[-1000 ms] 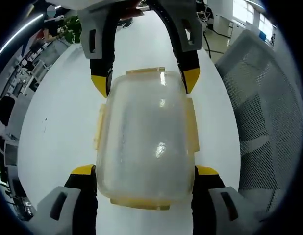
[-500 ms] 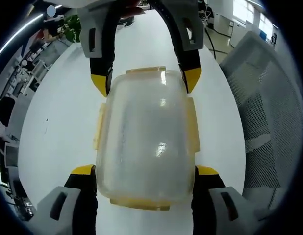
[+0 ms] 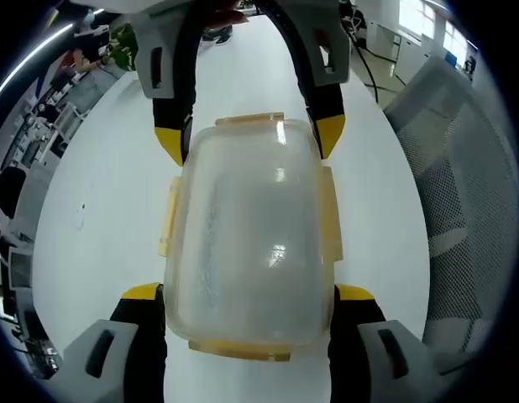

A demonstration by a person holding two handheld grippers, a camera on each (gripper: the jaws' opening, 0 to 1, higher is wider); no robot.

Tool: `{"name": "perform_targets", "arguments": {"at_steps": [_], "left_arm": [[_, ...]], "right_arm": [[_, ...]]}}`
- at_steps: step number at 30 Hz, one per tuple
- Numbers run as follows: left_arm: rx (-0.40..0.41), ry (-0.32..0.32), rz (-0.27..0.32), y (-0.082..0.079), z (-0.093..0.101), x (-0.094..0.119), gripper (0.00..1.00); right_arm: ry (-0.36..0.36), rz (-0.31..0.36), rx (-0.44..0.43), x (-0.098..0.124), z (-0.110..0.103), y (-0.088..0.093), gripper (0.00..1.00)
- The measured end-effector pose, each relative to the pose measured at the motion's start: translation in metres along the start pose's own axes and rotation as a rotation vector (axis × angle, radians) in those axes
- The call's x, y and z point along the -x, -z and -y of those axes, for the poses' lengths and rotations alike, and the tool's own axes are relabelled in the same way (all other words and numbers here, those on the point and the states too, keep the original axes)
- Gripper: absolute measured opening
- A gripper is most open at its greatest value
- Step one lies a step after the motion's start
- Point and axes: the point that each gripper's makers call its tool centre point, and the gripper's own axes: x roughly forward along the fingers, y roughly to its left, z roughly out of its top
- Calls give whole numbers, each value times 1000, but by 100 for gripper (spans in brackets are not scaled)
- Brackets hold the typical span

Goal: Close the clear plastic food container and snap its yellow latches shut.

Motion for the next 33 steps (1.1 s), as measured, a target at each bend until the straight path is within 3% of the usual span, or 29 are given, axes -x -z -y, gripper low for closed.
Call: {"name": "perform_targets", "arguments": {"at_steps": [33], "left_arm": [[-15,3,-13,0,-25,-5,80]], "right_arm": [[2,4,-9,-2,26,3,72]]}}
